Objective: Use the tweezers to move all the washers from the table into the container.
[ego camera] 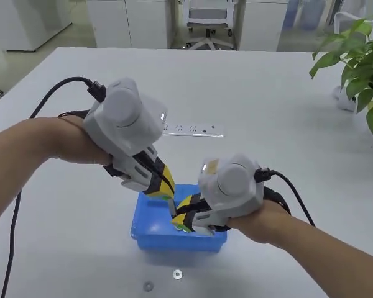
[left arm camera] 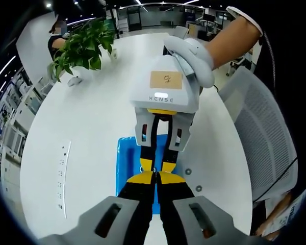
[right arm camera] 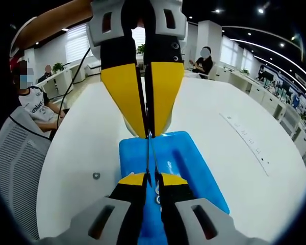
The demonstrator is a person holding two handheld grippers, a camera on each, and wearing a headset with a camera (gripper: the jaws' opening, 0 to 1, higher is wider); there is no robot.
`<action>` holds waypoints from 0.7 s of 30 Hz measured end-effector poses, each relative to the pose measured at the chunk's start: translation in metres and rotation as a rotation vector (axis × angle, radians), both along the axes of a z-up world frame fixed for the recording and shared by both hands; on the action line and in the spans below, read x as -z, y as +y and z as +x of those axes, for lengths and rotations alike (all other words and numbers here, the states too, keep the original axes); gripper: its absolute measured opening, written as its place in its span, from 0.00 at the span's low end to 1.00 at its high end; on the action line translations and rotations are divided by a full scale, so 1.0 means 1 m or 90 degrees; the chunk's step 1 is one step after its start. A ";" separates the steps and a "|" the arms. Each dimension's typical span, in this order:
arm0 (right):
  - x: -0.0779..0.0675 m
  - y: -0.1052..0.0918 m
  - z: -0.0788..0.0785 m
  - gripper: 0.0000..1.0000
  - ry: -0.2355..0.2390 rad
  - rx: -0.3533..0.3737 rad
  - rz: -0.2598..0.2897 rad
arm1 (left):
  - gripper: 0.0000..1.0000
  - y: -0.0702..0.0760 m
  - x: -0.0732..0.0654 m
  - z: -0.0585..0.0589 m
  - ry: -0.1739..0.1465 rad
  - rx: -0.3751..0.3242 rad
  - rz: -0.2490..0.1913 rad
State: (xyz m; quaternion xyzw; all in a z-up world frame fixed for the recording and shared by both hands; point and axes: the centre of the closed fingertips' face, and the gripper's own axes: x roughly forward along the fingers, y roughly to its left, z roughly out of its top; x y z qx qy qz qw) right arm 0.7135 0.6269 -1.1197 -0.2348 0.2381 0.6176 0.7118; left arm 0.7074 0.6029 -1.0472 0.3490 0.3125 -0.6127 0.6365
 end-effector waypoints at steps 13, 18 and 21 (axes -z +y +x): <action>-0.022 0.003 -0.016 0.11 -0.020 0.001 0.010 | 0.05 0.001 -0.021 -0.019 -0.014 0.006 0.000; -0.027 0.006 -0.025 0.11 -0.027 0.000 0.011 | 0.05 0.004 -0.026 -0.029 -0.018 0.003 0.003; -0.028 0.008 -0.032 0.11 -0.028 -0.003 0.012 | 0.05 0.005 -0.027 -0.036 -0.019 0.003 0.005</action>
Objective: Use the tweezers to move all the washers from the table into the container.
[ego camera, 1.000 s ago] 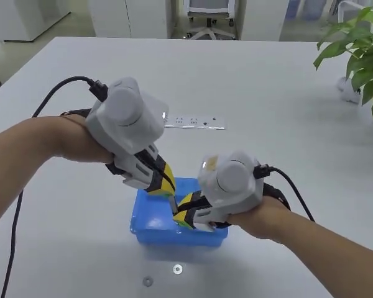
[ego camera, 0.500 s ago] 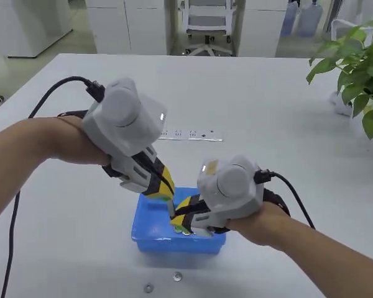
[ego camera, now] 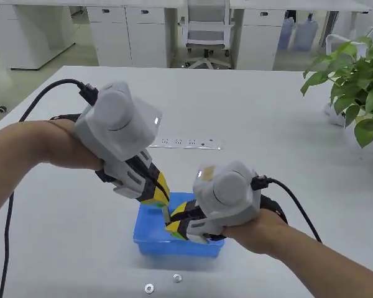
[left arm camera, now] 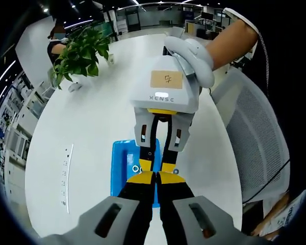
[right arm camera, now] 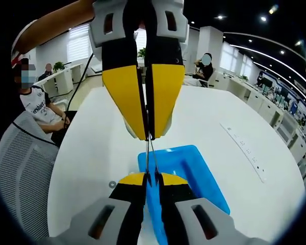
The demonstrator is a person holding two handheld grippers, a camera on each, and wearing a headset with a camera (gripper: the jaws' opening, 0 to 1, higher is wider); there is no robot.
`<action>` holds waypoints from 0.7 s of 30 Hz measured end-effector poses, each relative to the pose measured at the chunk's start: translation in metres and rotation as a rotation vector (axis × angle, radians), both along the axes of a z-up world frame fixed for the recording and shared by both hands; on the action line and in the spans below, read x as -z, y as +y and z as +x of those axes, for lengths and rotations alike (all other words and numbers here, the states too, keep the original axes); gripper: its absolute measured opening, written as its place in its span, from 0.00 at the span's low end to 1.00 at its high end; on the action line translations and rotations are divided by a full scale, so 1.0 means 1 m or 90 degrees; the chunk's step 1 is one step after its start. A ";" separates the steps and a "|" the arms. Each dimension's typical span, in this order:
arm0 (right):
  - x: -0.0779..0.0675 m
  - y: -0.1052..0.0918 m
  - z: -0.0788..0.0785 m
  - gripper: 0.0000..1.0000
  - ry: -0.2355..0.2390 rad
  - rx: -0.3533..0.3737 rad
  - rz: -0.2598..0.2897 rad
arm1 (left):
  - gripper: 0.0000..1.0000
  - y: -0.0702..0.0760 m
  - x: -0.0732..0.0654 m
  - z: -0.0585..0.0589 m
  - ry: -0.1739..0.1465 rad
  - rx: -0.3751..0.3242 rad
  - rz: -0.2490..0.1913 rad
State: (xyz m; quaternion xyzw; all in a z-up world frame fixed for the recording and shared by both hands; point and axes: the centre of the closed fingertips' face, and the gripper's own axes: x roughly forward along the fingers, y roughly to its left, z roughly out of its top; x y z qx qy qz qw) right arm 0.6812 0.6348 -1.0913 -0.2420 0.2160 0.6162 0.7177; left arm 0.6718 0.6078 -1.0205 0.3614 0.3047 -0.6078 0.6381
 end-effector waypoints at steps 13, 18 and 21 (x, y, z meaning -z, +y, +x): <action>0.008 0.009 -0.028 0.11 0.006 -0.015 -0.003 | 0.05 0.008 0.008 -0.027 0.009 -0.002 0.006; 0.013 0.011 -0.036 0.11 0.009 -0.018 -0.004 | 0.05 0.011 0.014 -0.035 0.016 -0.004 0.006; 0.017 0.013 -0.040 0.11 0.009 -0.021 -0.007 | 0.05 0.012 0.017 -0.039 0.020 -0.006 0.007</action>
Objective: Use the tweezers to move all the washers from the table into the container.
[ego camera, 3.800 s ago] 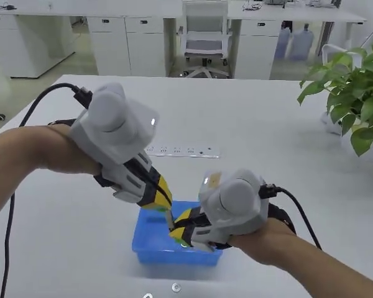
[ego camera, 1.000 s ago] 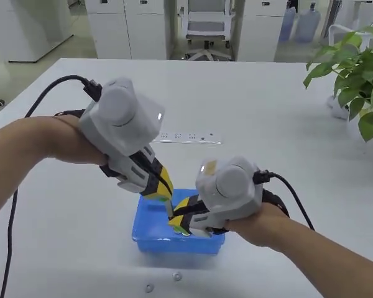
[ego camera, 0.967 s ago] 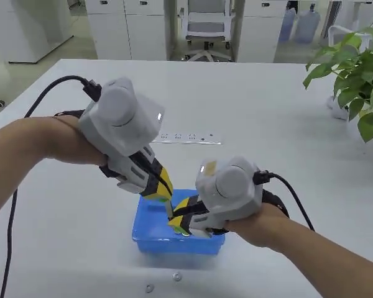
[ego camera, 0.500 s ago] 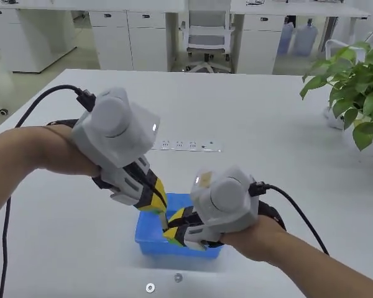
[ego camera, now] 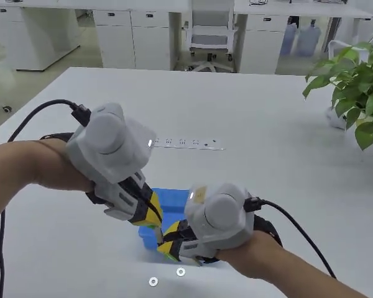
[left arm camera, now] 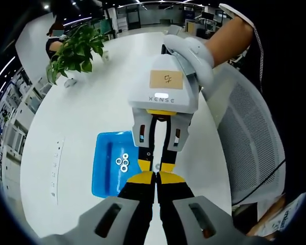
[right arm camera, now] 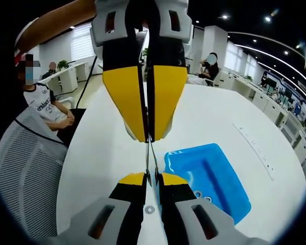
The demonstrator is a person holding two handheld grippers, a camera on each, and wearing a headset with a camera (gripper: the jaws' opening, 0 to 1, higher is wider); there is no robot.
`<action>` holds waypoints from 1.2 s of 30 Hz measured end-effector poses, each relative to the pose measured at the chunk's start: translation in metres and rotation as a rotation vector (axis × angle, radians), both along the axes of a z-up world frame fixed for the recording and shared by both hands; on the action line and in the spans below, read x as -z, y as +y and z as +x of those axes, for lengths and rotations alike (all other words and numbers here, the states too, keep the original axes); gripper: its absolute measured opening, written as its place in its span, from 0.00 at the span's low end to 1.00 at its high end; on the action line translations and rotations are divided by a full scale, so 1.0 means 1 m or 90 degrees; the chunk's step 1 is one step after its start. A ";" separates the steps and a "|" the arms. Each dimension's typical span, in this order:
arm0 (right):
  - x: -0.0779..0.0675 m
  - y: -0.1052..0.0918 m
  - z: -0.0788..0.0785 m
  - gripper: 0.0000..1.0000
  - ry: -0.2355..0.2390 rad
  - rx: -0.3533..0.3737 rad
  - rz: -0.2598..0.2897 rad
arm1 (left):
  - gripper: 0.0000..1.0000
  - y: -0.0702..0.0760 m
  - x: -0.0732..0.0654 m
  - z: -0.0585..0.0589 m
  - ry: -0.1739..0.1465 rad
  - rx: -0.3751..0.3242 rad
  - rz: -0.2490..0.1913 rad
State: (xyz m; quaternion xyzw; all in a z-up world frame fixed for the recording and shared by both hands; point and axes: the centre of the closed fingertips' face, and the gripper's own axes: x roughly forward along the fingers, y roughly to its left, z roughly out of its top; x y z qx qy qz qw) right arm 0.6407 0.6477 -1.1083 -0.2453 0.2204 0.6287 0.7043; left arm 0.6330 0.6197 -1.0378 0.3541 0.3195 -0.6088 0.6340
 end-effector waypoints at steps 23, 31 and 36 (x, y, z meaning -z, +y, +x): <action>0.027 0.008 -0.027 0.11 0.025 -0.017 -0.005 | 0.05 0.009 0.029 -0.023 0.031 -0.017 0.005; 0.032 0.009 -0.031 0.12 0.020 -0.026 -0.009 | 0.05 0.011 0.035 -0.025 0.034 -0.025 0.003; 0.035 0.009 -0.032 0.12 0.016 -0.026 -0.012 | 0.05 0.011 0.038 -0.026 0.034 -0.025 0.003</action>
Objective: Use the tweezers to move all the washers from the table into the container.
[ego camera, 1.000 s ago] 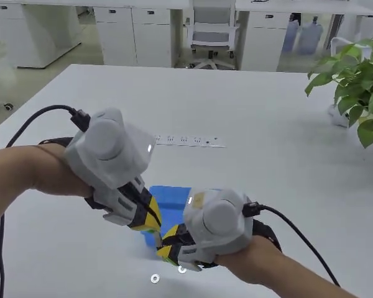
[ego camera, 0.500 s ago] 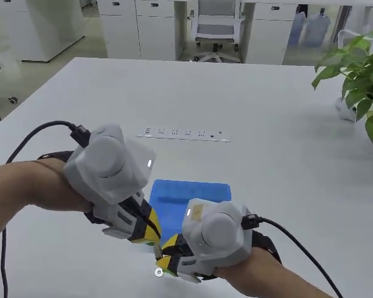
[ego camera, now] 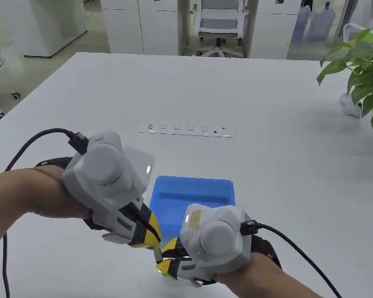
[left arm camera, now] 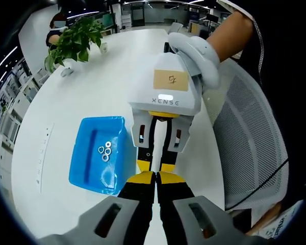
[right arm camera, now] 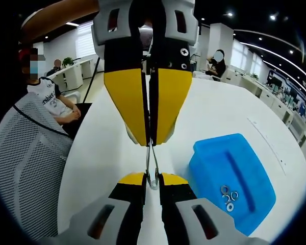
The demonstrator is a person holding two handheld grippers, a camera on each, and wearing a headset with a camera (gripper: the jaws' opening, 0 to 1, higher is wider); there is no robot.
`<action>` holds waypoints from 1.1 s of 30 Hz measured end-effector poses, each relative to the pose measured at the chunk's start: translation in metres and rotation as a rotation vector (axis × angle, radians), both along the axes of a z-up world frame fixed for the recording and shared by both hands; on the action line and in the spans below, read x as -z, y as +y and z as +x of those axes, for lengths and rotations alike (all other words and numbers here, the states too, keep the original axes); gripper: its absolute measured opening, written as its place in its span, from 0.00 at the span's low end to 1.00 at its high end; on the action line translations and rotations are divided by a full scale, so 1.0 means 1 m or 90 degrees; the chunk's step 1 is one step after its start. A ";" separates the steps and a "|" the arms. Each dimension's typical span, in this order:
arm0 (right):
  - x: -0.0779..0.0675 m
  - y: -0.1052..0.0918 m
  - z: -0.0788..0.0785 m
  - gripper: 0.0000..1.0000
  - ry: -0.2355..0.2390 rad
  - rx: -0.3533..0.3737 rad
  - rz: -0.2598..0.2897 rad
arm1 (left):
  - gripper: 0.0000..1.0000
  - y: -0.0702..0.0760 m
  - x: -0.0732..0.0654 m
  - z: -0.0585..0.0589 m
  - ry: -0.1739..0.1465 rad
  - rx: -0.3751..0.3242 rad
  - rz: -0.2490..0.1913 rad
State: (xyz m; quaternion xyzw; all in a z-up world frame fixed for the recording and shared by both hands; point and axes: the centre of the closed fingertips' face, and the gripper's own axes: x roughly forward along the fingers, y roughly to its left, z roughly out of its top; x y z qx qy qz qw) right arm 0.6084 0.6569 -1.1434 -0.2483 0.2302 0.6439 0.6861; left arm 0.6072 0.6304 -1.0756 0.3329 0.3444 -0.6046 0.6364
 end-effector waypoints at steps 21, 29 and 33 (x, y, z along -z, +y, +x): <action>0.006 0.001 -0.001 0.14 0.002 -0.001 0.000 | 0.05 0.001 0.005 0.006 0.003 -0.015 -0.010; 0.008 0.001 -0.004 0.18 0.007 -0.008 -0.002 | 0.05 0.003 0.005 0.007 0.005 -0.010 -0.004; 0.009 0.001 -0.004 0.17 0.009 -0.008 0.000 | 0.05 0.002 0.005 0.005 0.009 -0.007 -0.005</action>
